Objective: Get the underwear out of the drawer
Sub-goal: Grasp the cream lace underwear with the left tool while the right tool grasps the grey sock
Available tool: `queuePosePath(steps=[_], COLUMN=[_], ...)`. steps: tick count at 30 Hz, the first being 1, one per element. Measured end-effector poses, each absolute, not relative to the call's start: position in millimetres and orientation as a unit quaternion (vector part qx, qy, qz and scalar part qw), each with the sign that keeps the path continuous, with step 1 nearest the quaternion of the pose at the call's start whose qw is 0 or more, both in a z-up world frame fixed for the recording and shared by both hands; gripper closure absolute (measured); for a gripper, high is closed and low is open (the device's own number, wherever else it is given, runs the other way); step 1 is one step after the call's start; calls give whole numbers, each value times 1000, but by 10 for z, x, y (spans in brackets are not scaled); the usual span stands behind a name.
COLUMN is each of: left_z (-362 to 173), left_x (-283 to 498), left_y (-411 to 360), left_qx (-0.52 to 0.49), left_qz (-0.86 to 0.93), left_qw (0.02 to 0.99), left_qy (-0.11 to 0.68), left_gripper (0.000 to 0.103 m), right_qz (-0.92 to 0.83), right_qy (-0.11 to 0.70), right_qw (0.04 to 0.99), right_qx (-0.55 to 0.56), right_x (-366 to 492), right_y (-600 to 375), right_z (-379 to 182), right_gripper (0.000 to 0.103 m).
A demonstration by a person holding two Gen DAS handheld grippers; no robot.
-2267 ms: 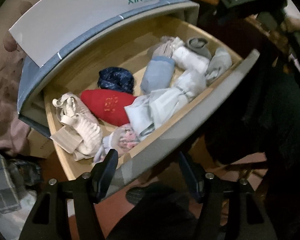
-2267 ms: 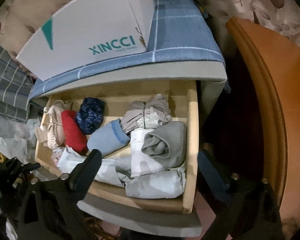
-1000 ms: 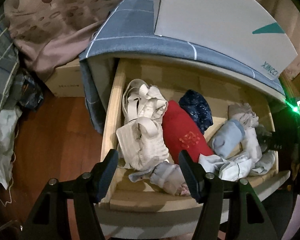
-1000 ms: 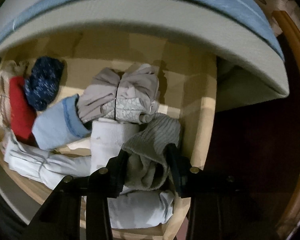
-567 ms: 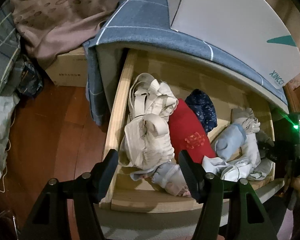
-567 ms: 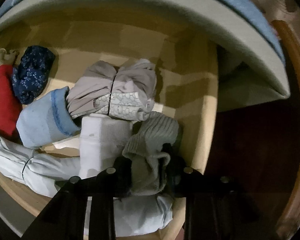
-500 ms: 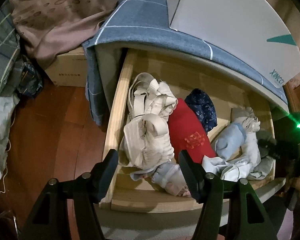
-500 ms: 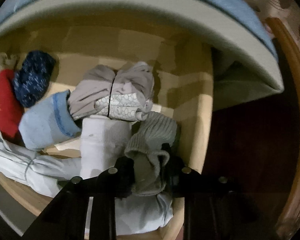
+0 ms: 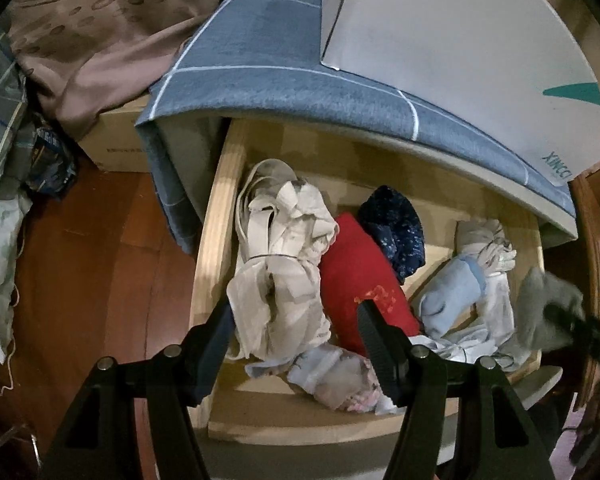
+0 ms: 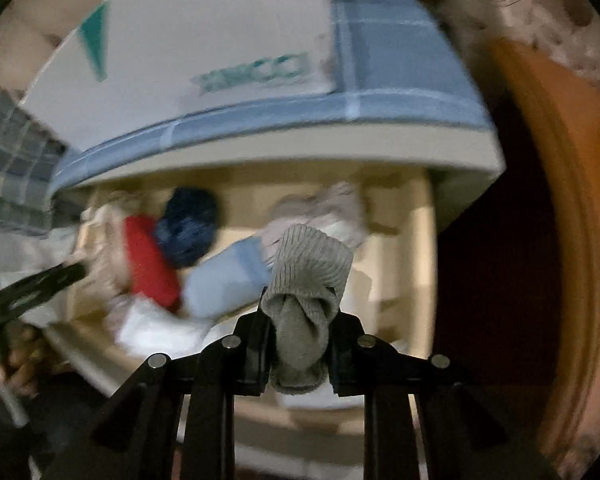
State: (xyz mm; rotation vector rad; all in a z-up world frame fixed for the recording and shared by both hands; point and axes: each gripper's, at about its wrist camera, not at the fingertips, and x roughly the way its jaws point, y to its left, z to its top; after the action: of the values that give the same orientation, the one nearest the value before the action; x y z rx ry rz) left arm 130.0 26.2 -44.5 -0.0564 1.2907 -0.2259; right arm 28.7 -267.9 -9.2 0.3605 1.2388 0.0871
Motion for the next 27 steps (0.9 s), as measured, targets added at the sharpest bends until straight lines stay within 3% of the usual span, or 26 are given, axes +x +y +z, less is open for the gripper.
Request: queuePosePath(steps=[27], left_z=[-1052], left_x=[1627], left_y=[-71], left_qx=[30], left_qz=[-58], left_qw=[752], left_qy=[656], left_gripper=[38], right_qz=[97], right_qy=[614], right_qw=[762], right_qx=[183], right_x=[265], right_y=[-2293], right_z=[-544], right_gripper=[79])
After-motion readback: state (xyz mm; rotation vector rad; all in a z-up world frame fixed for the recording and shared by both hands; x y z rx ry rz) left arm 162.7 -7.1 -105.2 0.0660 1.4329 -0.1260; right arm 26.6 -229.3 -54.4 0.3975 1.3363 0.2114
